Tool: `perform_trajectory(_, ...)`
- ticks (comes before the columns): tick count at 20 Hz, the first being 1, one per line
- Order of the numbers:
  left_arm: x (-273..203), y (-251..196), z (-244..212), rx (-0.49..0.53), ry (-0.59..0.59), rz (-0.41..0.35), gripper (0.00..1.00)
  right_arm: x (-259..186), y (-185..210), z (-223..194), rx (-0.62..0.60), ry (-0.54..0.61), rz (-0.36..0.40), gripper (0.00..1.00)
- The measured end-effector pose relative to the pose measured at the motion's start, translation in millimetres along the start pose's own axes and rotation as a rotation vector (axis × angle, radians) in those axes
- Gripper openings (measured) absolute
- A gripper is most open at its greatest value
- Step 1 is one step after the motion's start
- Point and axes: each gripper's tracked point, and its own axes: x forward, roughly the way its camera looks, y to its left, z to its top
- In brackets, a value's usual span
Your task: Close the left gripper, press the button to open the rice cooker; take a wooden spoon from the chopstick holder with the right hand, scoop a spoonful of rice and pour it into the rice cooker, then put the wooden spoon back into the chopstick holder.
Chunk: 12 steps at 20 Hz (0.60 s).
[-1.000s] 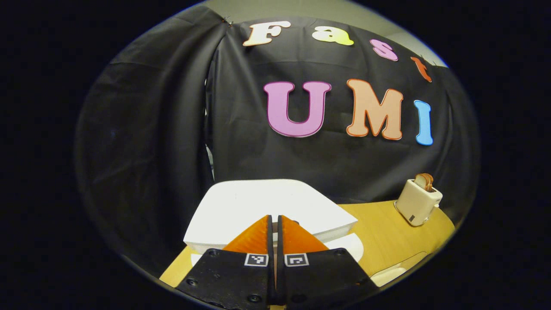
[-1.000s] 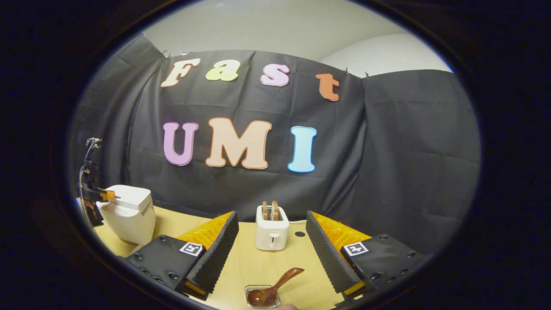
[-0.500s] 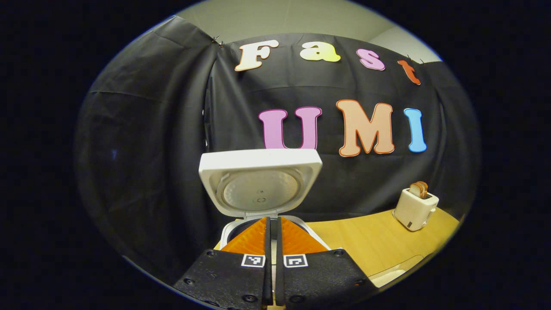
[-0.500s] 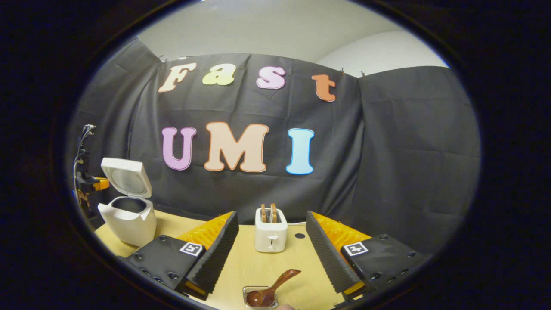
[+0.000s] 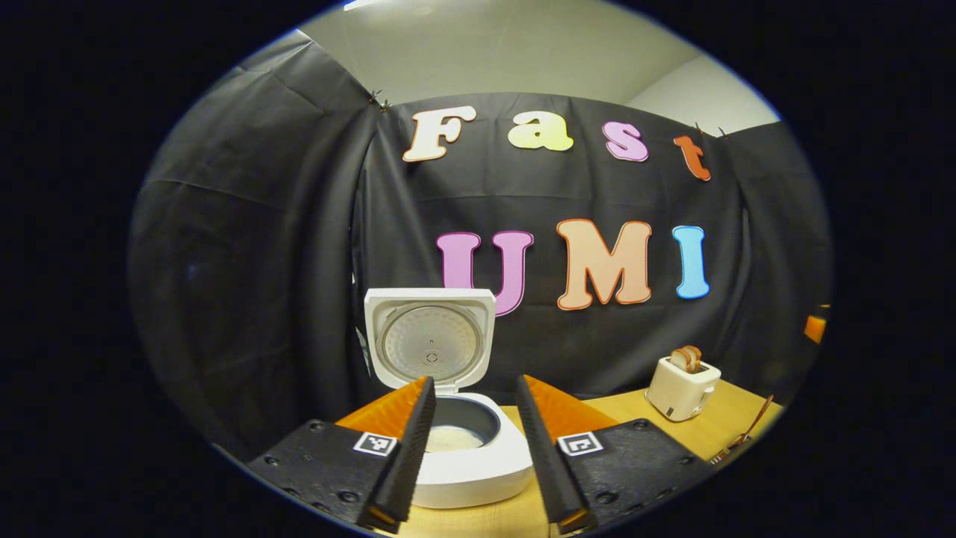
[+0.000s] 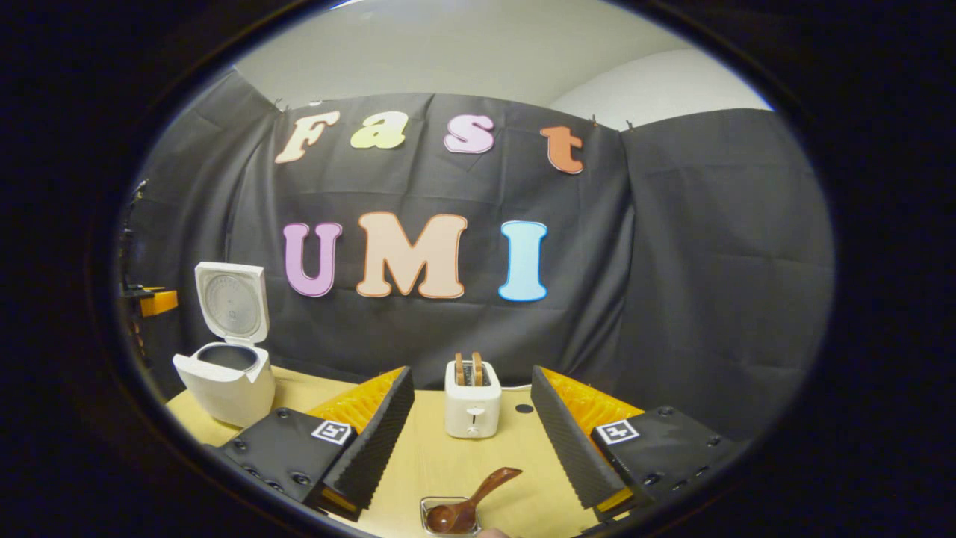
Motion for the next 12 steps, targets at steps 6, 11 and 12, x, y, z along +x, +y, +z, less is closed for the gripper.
perform_trajectory(6, -30, -11, 22, 0.037, -0.053, 0.002, 0.97, 15, -16, -18, -0.012, 0.017, -0.026, 1.0)
perform_trajectory(11, -46, -17, 21, 0.048, -0.049, 0.0, 0.96, 28, -20, -66, -0.015, 0.114, -0.013, 1.0)
perform_trajectory(12, -47, -18, 22, 0.047, -0.047, -0.004, 0.96, 30, -18, -78, -0.008, 0.14, -0.007, 1.0)
